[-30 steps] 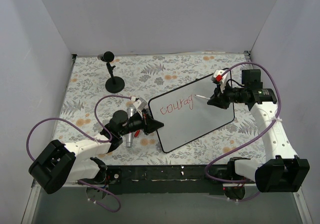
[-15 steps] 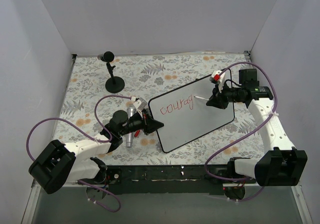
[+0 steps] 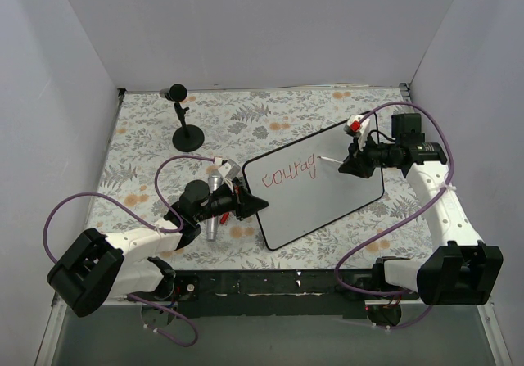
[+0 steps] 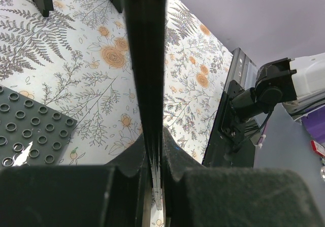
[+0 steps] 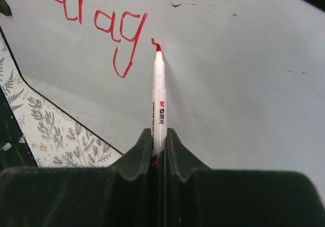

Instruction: Write a sentence on the whiteboard

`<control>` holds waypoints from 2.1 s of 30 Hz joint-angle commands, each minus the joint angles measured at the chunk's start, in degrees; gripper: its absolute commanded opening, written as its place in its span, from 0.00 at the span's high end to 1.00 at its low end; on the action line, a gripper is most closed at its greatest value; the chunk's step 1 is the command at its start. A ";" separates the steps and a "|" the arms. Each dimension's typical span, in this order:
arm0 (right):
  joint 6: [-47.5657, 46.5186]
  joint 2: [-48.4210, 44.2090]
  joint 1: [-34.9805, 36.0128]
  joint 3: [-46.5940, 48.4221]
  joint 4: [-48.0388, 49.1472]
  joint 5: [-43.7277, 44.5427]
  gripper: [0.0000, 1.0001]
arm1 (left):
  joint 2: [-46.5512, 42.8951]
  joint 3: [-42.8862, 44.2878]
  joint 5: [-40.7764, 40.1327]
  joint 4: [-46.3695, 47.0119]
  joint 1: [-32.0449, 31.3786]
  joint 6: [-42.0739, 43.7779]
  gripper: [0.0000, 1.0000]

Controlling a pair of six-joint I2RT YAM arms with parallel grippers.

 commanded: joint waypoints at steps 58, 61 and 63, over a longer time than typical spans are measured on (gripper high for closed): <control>-2.55 -1.75 -2.26 3.30 -2.95 0.56 0.99 | 0.15 0.57 0.77 -0.75 -0.24 3.94 1.00; -5.37 -3.24 -2.26 5.93 -6.64 -5.41 0.99 | -0.20 0.66 0.60 -1.10 -0.24 3.94 1.00; -5.99 -4.47 -2.26 6.56 -7.80 -7.97 0.99 | -0.64 0.49 0.51 -1.27 -0.24 3.94 1.00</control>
